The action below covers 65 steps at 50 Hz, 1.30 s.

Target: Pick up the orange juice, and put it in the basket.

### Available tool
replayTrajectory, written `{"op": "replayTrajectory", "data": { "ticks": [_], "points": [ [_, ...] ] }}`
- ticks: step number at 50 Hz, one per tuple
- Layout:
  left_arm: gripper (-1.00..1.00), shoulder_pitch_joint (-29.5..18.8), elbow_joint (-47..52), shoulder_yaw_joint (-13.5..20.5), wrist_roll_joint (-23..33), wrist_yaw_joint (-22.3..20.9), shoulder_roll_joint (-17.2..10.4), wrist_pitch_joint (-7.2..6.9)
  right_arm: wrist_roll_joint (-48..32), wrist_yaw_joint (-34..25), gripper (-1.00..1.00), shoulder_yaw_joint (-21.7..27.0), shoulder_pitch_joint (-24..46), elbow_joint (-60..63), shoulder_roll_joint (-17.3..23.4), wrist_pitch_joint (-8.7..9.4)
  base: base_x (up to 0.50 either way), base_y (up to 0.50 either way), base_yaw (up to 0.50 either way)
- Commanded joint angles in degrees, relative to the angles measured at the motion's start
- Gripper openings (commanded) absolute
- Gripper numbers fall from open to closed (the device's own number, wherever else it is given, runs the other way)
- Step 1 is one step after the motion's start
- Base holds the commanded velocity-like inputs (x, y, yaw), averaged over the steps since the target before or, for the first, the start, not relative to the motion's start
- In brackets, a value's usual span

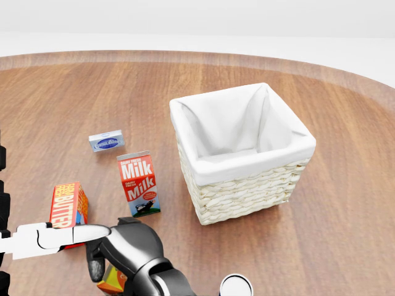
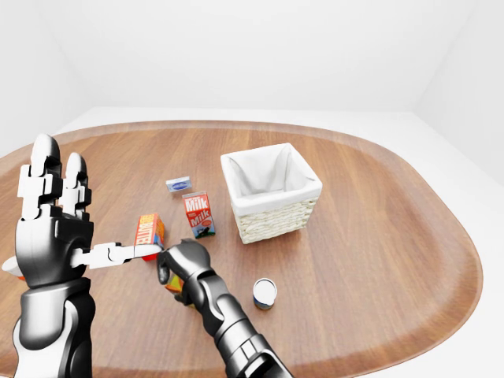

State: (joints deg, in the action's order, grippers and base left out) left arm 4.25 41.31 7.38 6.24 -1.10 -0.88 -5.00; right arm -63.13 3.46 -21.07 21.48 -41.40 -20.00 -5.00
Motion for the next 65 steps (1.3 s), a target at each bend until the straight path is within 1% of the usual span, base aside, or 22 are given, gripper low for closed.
{"op": "replayTrajectory", "data": {
  "ticks": [1,13,17,19,24,31,36,47,57,61,65],
  "points": [
    [1.0,0.0,0.0,0.0,0.0,0.0,0.0,0.0,-4.2,7.7,-1.0,0.3,0.5,-8.8,2.1,0.0,0.0,0.0,0.0],
    [1.0,0.0,0.0,0.0,0.0,0.0,0.0,0.0,-4.2,6.5,-1.0,0.2,-0.2,-7.3,2.2,0.0,0.0,0.0,0.0],
    [1.0,0.0,0.0,0.0,0.0,0.0,0.0,0.0,-3.9,4.6,-1.0,0.1,-0.7,-5.1,2.4,0.0,0.0,0.0,0.0],
    [1.0,0.0,0.0,0.0,0.0,0.0,0.0,0.0,-3.6,2.4,-1.0,0.0,-1.1,-2.8,2.6,0.0,0.0,0.0,0.0],
    [1.0,0.0,0.0,0.0,0.0,0.0,0.0,0.0,-3.5,-0.7,-1.0,-0.1,-1.3,0.4,3.3,0.0,0.0,0.0,0.0],
    [1.0,0.0,0.0,0.0,0.0,0.0,0.0,0.0,-4.1,-4.1,-1.0,-0.1,-1.2,4.3,4.3,0.0,0.0,0.0,0.0],
    [1.0,0.0,0.0,0.0,0.0,0.0,0.0,0.0,-4.1,-5.3,-1.0,-0.3,-1.3,6.0,4.3,0.0,0.0,0.0,0.0],
    [1.0,0.0,0.0,0.0,0.0,0.0,0.0,0.0,-3.8,-5.8,-1.0,0.0,-0.4,7.6,4.3,0.0,0.0,0.0,0.0],
    [1.0,0.0,0.0,0.0,0.0,0.0,0.0,0.0,-4.4,-3.3,-1.0,0.8,1.9,5.8,4.4,0.0,0.0,0.0,0.0],
    [1.0,0.0,0.0,0.0,0.0,0.0,0.0,0.0,-4.6,-1.8,-1.0,1.7,3.8,4.2,4.6,0.0,0.0,0.0,0.0],
    [1.0,0.0,0.0,0.0,0.0,0.0,0.0,0.0,-4.1,-1.4,-1.0,2.8,6.0,2.7,4.7,0.0,0.0,0.0,0.0]
  ]
}}
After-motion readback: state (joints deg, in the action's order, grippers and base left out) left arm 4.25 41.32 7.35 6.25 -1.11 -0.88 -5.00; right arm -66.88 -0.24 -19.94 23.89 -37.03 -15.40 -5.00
